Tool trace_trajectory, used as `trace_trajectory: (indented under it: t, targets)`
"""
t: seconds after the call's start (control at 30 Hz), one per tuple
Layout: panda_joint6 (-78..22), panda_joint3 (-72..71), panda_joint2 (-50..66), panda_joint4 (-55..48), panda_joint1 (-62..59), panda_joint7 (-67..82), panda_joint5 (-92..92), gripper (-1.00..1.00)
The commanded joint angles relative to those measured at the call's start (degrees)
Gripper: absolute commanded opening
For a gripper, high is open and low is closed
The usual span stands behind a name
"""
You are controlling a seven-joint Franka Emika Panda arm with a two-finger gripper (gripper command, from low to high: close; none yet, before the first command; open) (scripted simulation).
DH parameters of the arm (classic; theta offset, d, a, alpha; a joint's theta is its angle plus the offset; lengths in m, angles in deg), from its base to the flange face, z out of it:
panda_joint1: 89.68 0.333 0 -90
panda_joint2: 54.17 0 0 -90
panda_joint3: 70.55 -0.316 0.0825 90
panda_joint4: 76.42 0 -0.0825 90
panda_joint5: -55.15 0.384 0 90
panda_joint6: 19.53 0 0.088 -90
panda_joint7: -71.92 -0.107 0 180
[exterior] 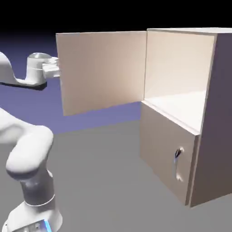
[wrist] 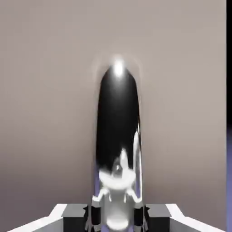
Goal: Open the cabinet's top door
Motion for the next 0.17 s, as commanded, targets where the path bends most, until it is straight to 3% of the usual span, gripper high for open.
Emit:
trace_trajectory:
  t: [0.0,0.13]
  targets:
    - [-1.2,-1.3,-0.5,-1.9,-2.1,0.4,0.5,-1.0]
    - [-4.7,-4.9,-2.4,-8.0,-8.6,2.2,2.0,-1.0]
